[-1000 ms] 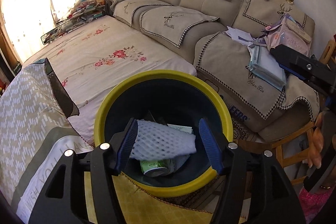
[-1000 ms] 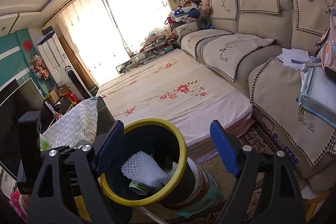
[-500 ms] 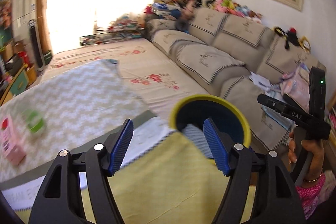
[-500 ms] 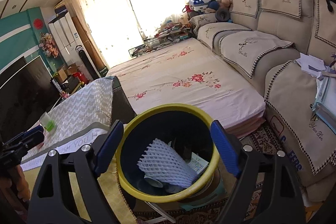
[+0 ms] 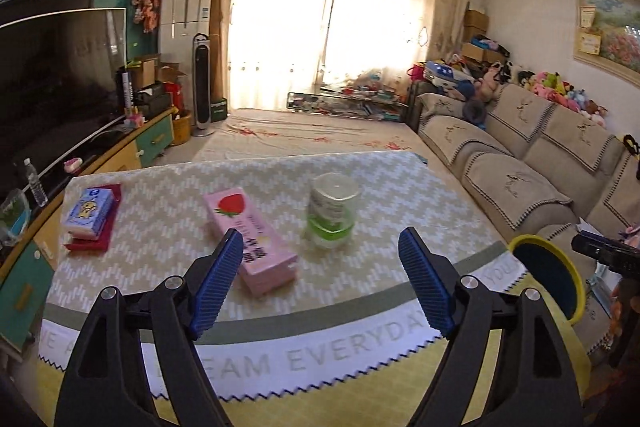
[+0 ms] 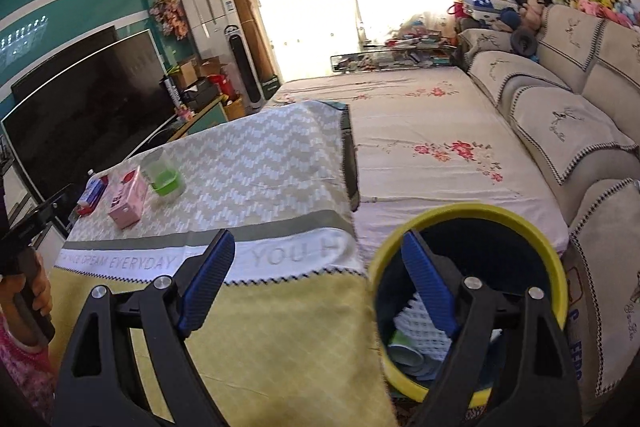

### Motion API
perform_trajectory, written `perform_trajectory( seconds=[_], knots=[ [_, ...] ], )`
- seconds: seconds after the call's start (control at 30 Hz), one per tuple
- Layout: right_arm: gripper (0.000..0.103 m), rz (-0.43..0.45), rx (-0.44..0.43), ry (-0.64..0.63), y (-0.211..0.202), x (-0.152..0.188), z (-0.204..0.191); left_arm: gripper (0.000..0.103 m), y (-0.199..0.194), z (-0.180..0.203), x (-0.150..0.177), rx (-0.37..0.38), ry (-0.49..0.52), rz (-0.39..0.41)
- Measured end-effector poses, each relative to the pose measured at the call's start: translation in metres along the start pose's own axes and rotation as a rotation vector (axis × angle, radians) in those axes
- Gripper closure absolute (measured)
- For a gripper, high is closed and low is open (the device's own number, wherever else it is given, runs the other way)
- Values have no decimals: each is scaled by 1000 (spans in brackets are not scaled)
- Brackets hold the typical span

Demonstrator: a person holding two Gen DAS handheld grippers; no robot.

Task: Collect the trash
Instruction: 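Reach the right gripper to the clear plastic cup and grasp it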

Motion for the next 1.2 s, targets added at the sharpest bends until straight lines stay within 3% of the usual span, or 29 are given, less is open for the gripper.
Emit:
perform_trajectory(
  seconds=[0.13, 0.27, 0.4, 0.53, 0.87, 1.03, 1.1, 1.2],
  knots=[
    [22, -37, -93, -74, 29, -8, -53, 16, 4, -42, 13, -62, -58, -15],
    [22, -76, -163, -198, 57, -13, -107, 5, 1, -51, 17, -66, -119, 16],
    [22, -85, -232, -310, 83, -15, -155, 5, 0, -58, 18, -122, -100, 33],
    [22, -124, -267, -362, 120, -8, -190, 5, -3, -60, 20, -114, -137, 27],
    [22, -172, -231, -354, 186, -2, -217, 5, -5, -46, 18, -107, -102, 19],
    [29, -180, -220, -353, 205, -4, -224, 5, -3, -45, 20, -102, -103, 10],
    [37, -190, -218, -355, 210, -3, -226, 5, -3, -45, 21, -101, -107, 8],
    [41, -194, -223, -361, 214, -3, -230, 5, -2, -45, 21, -99, -108, 4]
  ],
)
Point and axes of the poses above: each gripper's, at about its wrist camera, not at the fingertips, and y roughly the way its jaws point, z to its right, x to its underside, the point moved 3 cm from there along y, roughly the way its jaws point, and after that the axes turned 13 degrees about z, right-handed, at the moved point
